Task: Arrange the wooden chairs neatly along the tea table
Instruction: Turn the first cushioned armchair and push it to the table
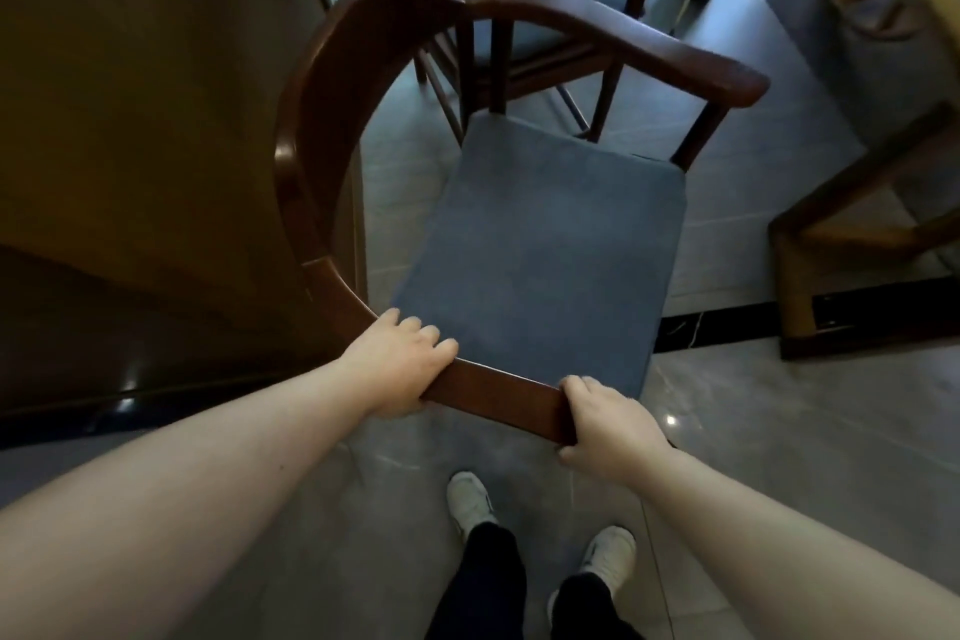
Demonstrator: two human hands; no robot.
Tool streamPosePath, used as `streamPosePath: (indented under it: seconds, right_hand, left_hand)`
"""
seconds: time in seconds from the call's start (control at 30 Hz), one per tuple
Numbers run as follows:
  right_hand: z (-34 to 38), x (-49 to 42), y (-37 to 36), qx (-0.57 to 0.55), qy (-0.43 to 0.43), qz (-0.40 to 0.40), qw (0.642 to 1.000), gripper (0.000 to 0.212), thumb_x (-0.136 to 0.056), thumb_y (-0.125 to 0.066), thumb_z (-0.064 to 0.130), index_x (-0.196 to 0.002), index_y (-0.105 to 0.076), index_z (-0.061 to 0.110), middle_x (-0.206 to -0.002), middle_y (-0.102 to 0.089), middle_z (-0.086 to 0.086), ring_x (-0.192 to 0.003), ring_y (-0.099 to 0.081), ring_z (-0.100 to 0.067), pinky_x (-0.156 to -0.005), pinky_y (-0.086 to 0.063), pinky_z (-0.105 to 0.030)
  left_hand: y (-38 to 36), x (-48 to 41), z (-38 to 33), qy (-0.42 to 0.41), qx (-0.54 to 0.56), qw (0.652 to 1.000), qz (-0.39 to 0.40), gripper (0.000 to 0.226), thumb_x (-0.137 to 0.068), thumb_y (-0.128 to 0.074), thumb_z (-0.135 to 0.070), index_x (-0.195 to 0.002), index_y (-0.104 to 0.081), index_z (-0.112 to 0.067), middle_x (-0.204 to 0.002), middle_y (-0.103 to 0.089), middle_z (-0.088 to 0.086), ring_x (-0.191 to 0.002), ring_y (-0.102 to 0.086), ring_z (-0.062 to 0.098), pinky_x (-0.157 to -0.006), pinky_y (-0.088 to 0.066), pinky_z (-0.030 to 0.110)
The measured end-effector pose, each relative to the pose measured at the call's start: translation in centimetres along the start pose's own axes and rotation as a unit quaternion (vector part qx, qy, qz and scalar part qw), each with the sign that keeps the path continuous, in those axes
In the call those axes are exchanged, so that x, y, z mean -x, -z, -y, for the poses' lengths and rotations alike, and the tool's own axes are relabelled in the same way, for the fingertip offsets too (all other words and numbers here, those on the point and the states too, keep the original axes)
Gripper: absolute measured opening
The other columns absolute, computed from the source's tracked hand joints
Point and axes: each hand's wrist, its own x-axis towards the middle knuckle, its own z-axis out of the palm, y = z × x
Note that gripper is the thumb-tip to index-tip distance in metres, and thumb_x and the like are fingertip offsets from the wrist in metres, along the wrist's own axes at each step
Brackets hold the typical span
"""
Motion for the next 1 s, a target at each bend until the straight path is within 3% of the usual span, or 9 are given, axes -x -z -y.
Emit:
streamPosePath:
  seconds: [0.13, 0.37, 0.57, 0.7, 0.83, 1.0]
  right_hand:
    - [-0.9, -0.3, -0.1, 0.001, 0.015, -0.008, 1.0, 0.045, -0.072, -0.067, 0.043, -0.101, -0.036, 0.026, -0.104, -0.057, 0.002, -0.097, -0.06, -0.025, -0.067, -0.04, -0.035]
    - [-1.9, 0.0, 0.7, 0.026, 0.048, -0.001, 0.998, 0.045, -0.071, -0.068, 0.045, -0.094, -0.034, 0.026, -0.089, -0.052, 0.005, -0.088, -0.058, -0.025, -0.068, -0.042, -0.036]
    - [-6.9, 2.6, 1.6, 0.066, 0.022, 0.015, 0.997, 0.043, -0.067, -0.067, 0.041, -0.094, -0.037, 0.026, -0.087, -0.055, 0.005, -0.083, -0.056, -0.022, -0.064, -0.044, -0.035]
    - [-11.3, 4.6, 2.4, 0.09, -0.005, 0.026, 0.996, 0.045, -0.062, -0.068, 0.043, -0.096, -0.042, 0.029, -0.088, -0.057, 0.007, -0.084, -0.06, -0.019, -0.07, -0.053, -0.037]
    - [-15.1, 6.2, 3.9, 0.129, -0.007, 0.049, 0.99, 0.046, -0.063, -0.07, 0.042, -0.099, -0.042, 0.033, -0.095, -0.058, 0.008, -0.09, -0.059, -0.018, -0.063, -0.042, -0.032]
    - [-18.4, 7.0, 5.5, 0.172, -0.007, 0.066, 0.983, 0.052, -0.066, -0.073, 0.043, -0.108, -0.045, 0.034, -0.098, -0.059, 0.009, -0.089, -0.059, -0.014, -0.061, -0.041, -0.028]
  left_hand:
    - [-0.5, -0.4, -0.7, 0.027, 0.015, 0.998, -0.049, 0.04, -0.078, -0.06, -0.048, -0.108, -0.047, -0.024, -0.102, -0.062, 0.0, -0.092, -0.06, 0.026, -0.076, -0.039, 0.04]
    - [0.1, -0.1, -2.0, 0.048, 0.059, 0.995, -0.059, 0.035, -0.076, -0.063, -0.048, -0.104, -0.051, -0.03, -0.098, -0.062, -0.005, -0.089, -0.059, 0.021, -0.077, -0.041, 0.037]
    - [0.6, -1.0, -8.4, 0.053, 0.086, 0.991, -0.091, 0.036, -0.074, -0.062, -0.049, -0.101, -0.051, -0.028, -0.097, -0.064, -0.003, -0.088, -0.061, 0.024, -0.074, -0.04, 0.038]
    - [2.2, -2.2, -13.4, 0.049, 0.118, 0.988, -0.093, 0.041, -0.075, -0.064, -0.044, -0.107, -0.05, -0.024, -0.105, -0.063, 0.0, -0.096, -0.06, 0.026, -0.078, -0.04, 0.039]
    - [3.6, -3.3, -17.1, 0.019, 0.127, 0.987, -0.094, 0.053, -0.078, -0.066, -0.046, -0.12, -0.046, -0.019, -0.113, -0.062, 0.002, -0.102, -0.058, 0.026, -0.08, -0.041, 0.04]
    - [4.1, -3.3, -18.8, -0.023, 0.102, 0.983, -0.153, 0.063, -0.087, -0.059, -0.047, -0.137, -0.038, -0.015, -0.119, -0.06, 0.005, -0.103, -0.056, 0.027, -0.08, -0.046, 0.039]
